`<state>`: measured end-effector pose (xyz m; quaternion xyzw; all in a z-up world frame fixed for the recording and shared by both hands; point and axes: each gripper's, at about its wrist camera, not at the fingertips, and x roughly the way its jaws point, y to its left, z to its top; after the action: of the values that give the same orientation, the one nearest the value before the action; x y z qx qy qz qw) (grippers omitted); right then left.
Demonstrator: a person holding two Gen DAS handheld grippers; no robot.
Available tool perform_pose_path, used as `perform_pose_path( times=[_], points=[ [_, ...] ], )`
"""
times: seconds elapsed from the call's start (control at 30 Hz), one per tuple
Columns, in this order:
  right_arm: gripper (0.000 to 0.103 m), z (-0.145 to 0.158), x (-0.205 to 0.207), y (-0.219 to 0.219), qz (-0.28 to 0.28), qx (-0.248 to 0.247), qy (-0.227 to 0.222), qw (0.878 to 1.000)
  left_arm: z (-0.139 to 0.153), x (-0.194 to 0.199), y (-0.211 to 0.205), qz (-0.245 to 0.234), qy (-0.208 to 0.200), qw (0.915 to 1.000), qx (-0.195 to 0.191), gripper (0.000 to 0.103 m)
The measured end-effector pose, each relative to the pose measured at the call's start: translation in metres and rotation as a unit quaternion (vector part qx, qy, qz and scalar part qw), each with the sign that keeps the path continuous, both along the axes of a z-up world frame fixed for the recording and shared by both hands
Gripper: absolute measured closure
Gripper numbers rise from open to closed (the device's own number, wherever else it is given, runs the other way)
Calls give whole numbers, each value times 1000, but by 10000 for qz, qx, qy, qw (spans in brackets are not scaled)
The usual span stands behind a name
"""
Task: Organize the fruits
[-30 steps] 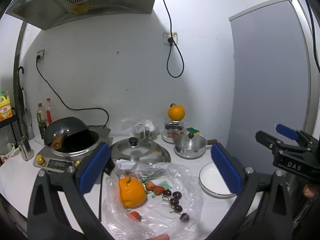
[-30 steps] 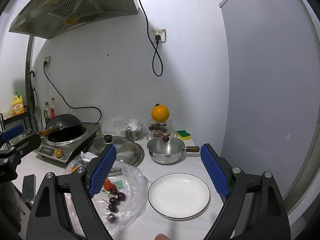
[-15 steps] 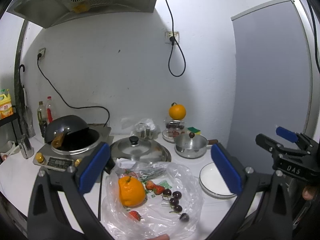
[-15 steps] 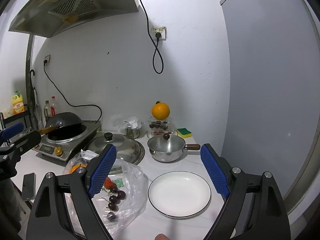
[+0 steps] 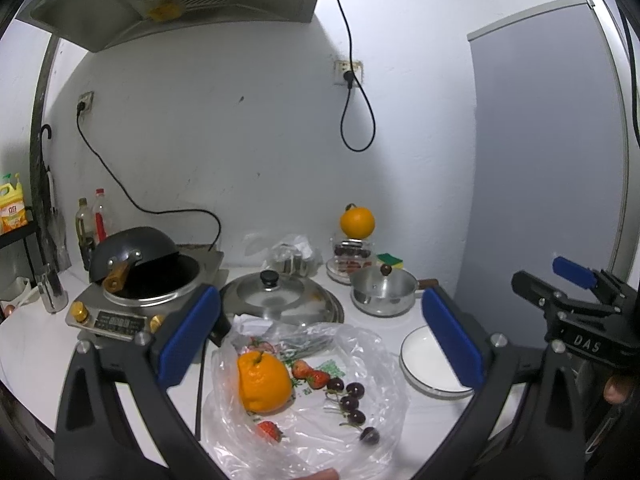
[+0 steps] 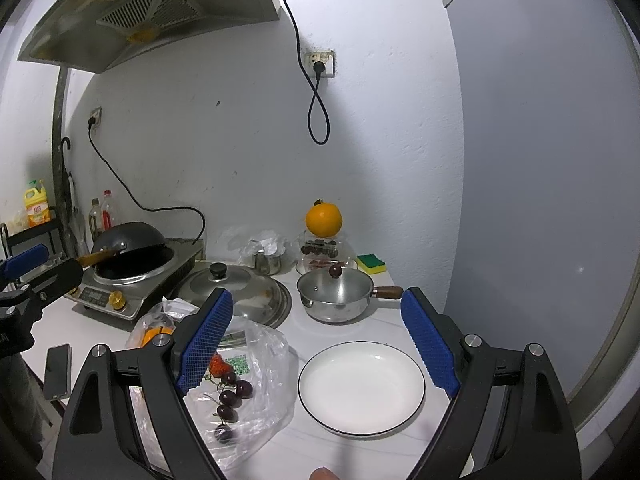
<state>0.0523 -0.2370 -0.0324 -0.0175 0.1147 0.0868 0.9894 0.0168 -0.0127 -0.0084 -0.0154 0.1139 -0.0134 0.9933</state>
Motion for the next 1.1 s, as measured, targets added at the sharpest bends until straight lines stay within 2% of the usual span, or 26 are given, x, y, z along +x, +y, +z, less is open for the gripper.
perform_pose_path(
  times=[0.67, 1.1],
  points=[
    [14, 0, 4, 2, 25, -29, 47, 10000, -6, 3, 2, 25, 44, 10000, -47, 1],
    [14, -21, 31, 28, 313, -174, 473, 9982, -31, 17, 26, 188, 392, 9989, -190, 1]
  ],
)
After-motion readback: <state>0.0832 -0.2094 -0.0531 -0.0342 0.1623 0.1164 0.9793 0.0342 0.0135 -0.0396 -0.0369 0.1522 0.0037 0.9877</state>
